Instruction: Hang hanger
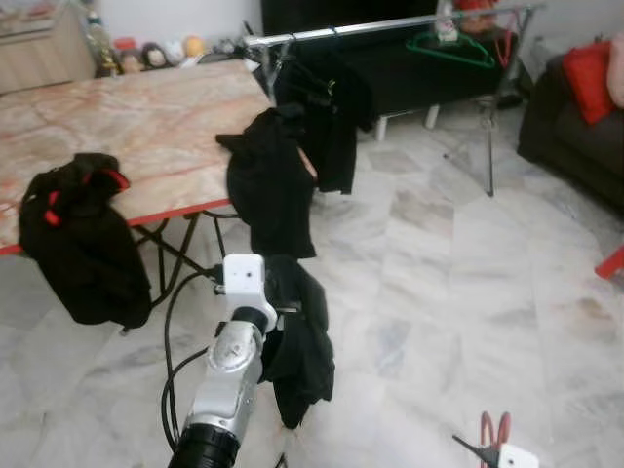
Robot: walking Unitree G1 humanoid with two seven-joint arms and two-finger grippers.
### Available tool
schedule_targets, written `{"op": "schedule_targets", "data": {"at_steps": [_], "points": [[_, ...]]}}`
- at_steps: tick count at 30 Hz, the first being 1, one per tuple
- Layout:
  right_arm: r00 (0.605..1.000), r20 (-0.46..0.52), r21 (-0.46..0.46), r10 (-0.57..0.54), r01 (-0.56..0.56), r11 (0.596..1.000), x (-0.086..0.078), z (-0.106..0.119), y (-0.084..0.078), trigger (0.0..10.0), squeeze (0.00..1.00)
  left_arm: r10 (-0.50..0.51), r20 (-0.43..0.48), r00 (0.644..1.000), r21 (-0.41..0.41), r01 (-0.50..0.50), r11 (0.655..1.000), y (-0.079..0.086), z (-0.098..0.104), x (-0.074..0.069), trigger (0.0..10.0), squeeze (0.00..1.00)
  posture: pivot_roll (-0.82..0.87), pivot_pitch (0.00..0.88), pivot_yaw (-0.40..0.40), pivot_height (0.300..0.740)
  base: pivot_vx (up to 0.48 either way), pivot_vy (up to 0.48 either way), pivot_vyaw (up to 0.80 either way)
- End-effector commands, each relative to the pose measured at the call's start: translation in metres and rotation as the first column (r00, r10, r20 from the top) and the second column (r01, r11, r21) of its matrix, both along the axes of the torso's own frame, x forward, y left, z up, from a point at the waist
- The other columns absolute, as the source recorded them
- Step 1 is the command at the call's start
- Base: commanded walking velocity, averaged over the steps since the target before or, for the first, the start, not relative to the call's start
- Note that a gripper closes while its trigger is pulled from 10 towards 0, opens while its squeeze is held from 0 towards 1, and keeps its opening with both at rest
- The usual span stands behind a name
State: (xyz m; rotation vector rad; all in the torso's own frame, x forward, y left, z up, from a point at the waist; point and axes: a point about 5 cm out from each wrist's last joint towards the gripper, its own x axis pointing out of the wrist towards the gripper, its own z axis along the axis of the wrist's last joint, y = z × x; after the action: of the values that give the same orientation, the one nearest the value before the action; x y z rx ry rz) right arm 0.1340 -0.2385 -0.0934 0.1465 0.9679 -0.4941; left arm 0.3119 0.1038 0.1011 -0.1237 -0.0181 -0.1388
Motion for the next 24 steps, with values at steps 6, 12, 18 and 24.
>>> {"op": "schedule_targets", "data": {"at_steps": [6, 12, 18, 24], "points": [[1.000, 0.006, 0.007, -0.006, 0.006, 1.000, 0.001, 0.000, 0.002, 10.0, 0.00, 0.008, 0.034, 0.999, 0.002, -0.008, 1.000, 0.003, 0.009, 0.004, 10.0, 0.00, -0.07, 0.000, 0.009, 0.740, 0.000, 0.268, 0.00], [1.000, 0.005, 0.007, -0.007, 0.007, 1.000, 0.001, 0.000, 0.002, 10.0, 0.00, 0.007, 0.036, 0.999, 0.003, -0.008, 1.000, 0.003, 0.009, 0.004, 10.0, 0.00, -0.06, 0.000, 0.009, 0.740, 0.000, 0.266, 0.00], [1.000, 0.005, 0.007, -0.007, 0.007, 1.000, 0.001, 0.000, 0.002, 10.0, 0.00, -0.005, 0.056, 0.998, 0.003, 0.005, 1.000, 0.002, 0.012, 0.003, 10.0, 0.00, -0.06, 0.000, 0.008, 0.740, 0.000, 0.089, 0.00], [1.000, 0.004, 0.006, -0.006, 0.006, 1.000, 0.001, 0.000, 0.002, 10.0, 0.00, -0.022, 0.094, 0.995, -0.038, 0.026, 0.999, -0.002, 0.020, 0.000, 10.0, 0.00, -0.06, 0.000, 0.008, 0.740, 0.000, 0.000, 0.00]]}}
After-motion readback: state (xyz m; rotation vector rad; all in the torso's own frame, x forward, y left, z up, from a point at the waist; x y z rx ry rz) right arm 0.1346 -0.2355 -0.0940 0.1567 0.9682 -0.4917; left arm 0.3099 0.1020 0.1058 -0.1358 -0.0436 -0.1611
